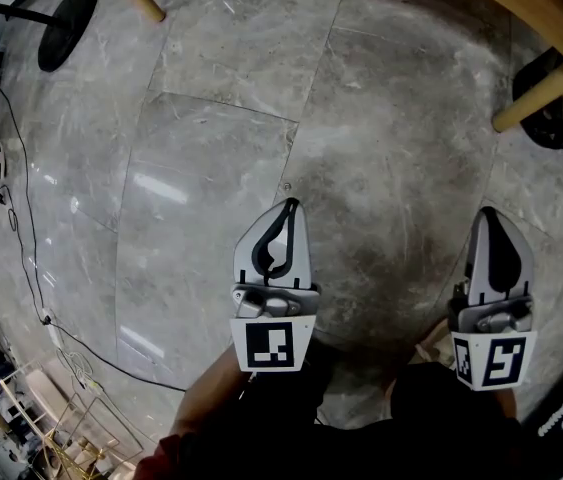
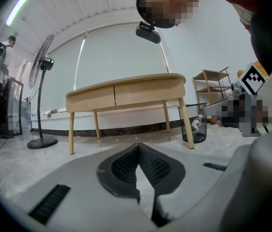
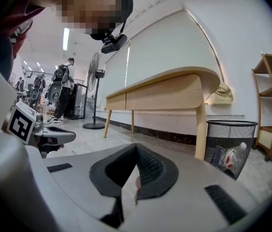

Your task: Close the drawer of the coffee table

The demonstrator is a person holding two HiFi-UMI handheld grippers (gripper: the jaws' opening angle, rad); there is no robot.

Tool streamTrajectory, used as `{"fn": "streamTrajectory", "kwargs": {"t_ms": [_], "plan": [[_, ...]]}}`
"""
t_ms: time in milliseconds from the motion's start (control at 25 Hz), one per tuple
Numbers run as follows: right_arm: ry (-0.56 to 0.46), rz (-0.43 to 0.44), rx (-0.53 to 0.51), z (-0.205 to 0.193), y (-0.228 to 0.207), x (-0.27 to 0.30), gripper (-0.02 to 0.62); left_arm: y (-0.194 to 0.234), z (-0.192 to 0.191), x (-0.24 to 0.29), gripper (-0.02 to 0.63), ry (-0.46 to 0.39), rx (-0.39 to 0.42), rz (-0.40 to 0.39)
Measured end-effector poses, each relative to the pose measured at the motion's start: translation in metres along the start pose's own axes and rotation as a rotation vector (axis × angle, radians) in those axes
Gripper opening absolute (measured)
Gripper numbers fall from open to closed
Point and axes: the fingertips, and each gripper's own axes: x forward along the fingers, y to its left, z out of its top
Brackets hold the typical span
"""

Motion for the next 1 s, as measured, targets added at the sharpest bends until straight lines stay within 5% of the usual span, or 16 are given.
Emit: {"fn": "streamTrajectory", "kwargs": {"t_ms": [1000], "plan": [[0.015,0.005,-0.013,-0.0023,0.0011,-0.0008,-0.003,-0.0031,0.0001,-0.0019,0.006,-0.002,0.009,0.001]]}}
